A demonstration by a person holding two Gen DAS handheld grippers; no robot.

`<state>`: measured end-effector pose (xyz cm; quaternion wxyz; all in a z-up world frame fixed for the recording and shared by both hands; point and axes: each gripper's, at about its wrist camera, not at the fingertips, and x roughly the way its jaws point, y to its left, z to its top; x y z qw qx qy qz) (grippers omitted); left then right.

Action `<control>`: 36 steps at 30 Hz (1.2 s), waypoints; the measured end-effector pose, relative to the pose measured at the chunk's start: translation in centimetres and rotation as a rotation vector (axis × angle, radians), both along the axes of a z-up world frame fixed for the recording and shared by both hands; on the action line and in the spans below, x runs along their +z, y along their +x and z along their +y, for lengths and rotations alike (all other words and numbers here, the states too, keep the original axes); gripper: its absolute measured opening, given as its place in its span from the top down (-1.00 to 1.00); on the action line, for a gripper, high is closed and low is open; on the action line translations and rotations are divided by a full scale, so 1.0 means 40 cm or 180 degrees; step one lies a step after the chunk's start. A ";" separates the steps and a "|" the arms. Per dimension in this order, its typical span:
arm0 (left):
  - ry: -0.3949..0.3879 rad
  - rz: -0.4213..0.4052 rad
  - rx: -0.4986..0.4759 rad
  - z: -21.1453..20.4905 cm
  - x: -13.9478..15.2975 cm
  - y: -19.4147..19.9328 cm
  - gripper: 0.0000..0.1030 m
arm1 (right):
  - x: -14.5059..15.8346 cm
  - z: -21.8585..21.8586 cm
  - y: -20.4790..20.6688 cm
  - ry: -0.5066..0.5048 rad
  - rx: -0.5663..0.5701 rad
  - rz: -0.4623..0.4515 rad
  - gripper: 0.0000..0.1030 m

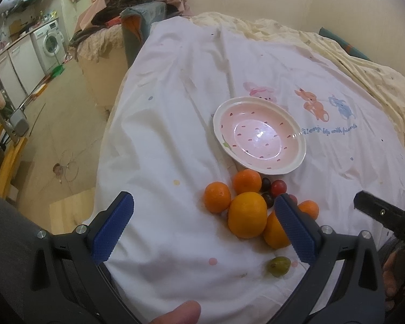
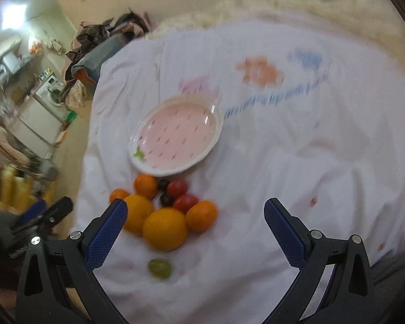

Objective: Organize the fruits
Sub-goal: 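Grasp an orange from the fruit cluster with the right tool and lift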

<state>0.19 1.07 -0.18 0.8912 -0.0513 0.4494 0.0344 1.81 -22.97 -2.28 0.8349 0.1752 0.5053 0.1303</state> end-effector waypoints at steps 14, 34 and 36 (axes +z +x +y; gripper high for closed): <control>-0.0139 0.0155 0.0223 0.044 -0.020 0.011 -1.00 | -0.216 0.102 0.062 0.0756 0.0026 0.1343 -0.46; -0.0196 0.0358 0.0305 0.072 -0.047 0.017 -1.00 | -0.130 0.024 0.054 0.0956 0.0026 0.1075 -0.17; -0.0188 0.0404 0.0308 0.070 -0.055 0.020 -1.00 | -0.092 -0.007 0.061 0.0959 0.0027 0.0942 -0.17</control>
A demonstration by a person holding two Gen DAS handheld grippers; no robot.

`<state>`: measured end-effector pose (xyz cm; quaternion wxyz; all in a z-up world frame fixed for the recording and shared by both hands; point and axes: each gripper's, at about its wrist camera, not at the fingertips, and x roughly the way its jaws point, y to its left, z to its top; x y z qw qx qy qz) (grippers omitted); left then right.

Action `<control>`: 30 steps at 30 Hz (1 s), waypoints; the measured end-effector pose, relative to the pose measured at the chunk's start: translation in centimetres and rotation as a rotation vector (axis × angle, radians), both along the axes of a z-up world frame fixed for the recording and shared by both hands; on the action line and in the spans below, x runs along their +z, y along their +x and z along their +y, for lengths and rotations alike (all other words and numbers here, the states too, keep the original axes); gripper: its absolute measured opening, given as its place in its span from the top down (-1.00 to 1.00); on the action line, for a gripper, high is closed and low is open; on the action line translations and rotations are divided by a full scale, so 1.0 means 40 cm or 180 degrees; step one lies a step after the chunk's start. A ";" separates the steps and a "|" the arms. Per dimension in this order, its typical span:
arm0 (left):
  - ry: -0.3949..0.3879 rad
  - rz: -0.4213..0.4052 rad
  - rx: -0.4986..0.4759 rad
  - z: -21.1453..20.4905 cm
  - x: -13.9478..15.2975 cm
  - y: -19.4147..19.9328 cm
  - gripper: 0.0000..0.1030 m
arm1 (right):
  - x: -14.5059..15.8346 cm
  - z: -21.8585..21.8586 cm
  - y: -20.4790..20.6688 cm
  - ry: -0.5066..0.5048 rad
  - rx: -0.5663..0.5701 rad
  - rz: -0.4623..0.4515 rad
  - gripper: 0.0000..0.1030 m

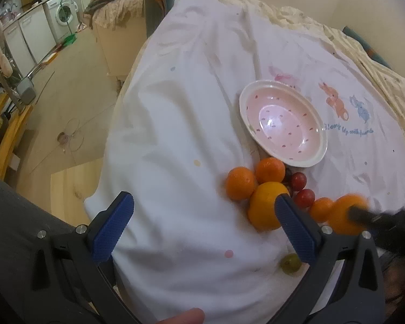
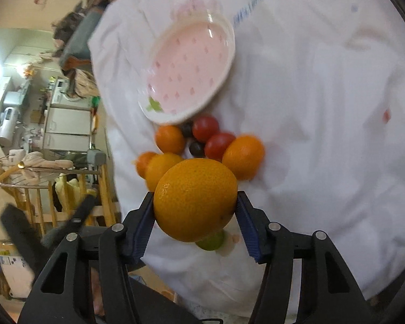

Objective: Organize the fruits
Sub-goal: 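Grasp an orange from the fruit cluster with the right tool and lift, then grasp the large orange with the left tool while the right tool holds its orange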

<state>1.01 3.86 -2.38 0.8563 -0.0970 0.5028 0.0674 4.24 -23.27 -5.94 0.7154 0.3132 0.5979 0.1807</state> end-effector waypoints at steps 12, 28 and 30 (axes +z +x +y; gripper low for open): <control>0.0073 0.0362 -0.0183 -0.032 -0.061 0.012 -0.99 | 0.068 -0.110 0.057 -0.0017 -0.0196 -0.0458 -0.17; -0.0176 0.0819 -0.0324 -0.192 -0.182 0.094 -0.23 | 0.049 -0.143 0.047 0.0035 -0.0381 -0.0393 -0.17; -0.0219 0.0808 -0.0315 -0.193 -0.187 0.102 -0.08 | 0.051 -0.147 0.049 0.0042 -0.0395 -0.0397 -0.17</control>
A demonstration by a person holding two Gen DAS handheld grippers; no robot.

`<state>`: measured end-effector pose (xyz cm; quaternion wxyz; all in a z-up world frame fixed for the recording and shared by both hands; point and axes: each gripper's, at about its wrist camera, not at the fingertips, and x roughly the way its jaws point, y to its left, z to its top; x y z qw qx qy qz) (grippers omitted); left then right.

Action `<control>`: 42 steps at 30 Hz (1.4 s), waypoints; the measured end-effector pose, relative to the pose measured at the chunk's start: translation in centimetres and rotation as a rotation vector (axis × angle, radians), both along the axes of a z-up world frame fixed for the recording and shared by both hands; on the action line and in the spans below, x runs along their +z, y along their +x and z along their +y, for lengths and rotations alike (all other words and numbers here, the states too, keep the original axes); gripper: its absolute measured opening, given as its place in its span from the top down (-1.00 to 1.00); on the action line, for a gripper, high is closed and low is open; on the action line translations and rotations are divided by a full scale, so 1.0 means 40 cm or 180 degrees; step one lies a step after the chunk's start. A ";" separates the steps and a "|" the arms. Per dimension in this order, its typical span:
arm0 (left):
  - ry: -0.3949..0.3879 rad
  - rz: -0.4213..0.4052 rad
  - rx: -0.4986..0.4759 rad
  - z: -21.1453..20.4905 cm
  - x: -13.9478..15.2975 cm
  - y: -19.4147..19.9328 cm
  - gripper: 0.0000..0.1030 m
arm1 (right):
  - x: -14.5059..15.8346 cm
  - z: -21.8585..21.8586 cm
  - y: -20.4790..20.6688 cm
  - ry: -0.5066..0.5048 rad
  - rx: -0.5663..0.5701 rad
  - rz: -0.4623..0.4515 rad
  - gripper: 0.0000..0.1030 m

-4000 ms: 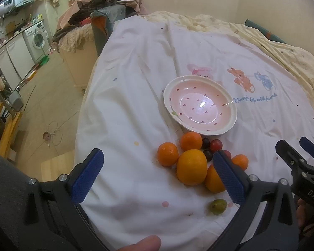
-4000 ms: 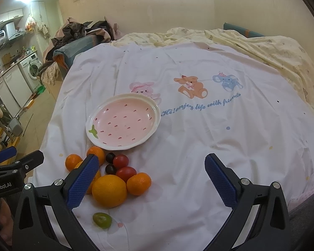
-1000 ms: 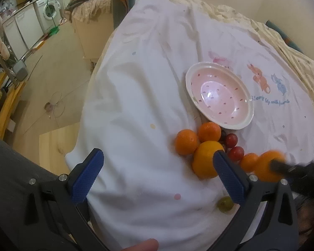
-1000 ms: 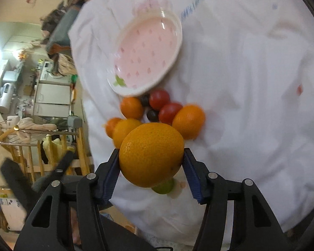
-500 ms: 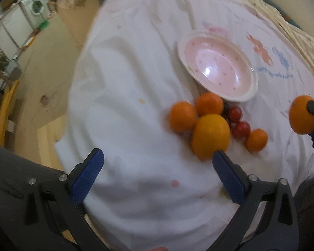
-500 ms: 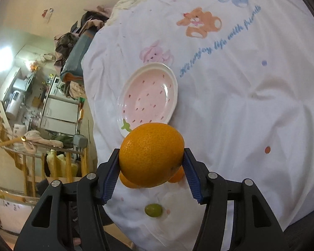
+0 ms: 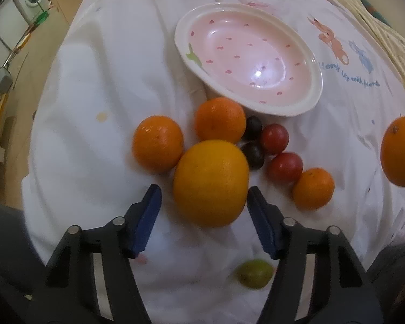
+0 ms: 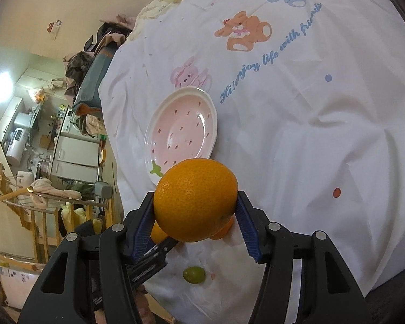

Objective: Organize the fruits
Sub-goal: 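Grasp the large orange with the left tool while the right tool holds its orange, then carry both held oranges over the pink plate with both tools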

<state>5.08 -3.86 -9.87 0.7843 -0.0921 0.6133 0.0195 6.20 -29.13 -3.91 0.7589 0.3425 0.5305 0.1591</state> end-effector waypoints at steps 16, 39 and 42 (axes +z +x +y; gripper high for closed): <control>-0.0039 -0.0093 0.0023 0.040 0.060 -0.063 0.09 | 0.024 0.053 -0.004 -0.0235 0.0261 -0.0127 -0.17; 0.0039 -0.0568 -0.0192 0.094 0.304 0.167 0.09 | 0.169 0.076 0.163 -0.0367 0.0317 -0.0322 -0.17; 0.0078 -0.0554 -0.0253 0.083 0.292 0.212 0.09 | 0.155 0.083 0.205 -0.0388 0.0340 -0.0308 -0.17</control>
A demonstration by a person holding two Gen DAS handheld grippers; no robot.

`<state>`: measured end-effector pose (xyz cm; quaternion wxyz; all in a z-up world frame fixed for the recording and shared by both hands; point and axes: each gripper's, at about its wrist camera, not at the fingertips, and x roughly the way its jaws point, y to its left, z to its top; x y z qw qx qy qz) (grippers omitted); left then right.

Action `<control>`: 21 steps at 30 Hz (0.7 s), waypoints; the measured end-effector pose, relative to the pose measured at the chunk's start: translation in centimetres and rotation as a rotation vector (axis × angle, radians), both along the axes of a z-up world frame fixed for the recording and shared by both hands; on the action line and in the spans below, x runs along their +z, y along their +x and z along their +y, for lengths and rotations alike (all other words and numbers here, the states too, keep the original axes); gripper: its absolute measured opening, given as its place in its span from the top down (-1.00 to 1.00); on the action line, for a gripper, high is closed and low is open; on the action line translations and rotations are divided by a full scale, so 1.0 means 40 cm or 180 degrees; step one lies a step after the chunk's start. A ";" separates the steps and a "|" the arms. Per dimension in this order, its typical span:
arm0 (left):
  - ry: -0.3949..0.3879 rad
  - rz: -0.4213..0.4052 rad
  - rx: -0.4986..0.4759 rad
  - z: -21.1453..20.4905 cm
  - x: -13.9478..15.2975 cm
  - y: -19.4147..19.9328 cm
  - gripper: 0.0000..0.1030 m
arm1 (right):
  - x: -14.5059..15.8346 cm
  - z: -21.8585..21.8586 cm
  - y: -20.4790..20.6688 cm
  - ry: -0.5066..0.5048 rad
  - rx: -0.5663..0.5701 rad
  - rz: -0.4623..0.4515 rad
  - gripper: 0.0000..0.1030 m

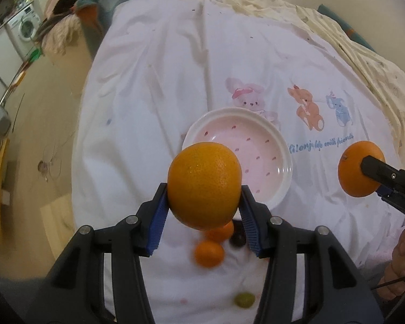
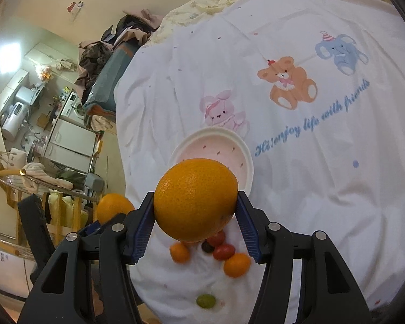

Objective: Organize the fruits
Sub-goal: 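Carry both held oranges over the pink plate with both tools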

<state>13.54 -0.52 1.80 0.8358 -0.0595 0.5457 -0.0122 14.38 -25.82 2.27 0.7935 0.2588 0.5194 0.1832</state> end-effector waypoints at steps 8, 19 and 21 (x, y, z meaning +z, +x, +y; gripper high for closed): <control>-0.0012 0.0167 -0.0127 -0.027 -0.061 0.102 0.09 | -0.080 0.021 0.106 -0.0102 0.0061 0.0172 -0.17; 0.0067 0.0308 -0.0492 -0.064 -0.173 0.165 0.09 | -0.208 0.067 0.205 -0.0076 0.0240 0.0423 -0.17; 0.0083 0.0372 -0.0520 -0.066 -0.199 0.172 0.09 | -0.228 0.076 0.216 -0.0057 0.0256 0.0476 -0.17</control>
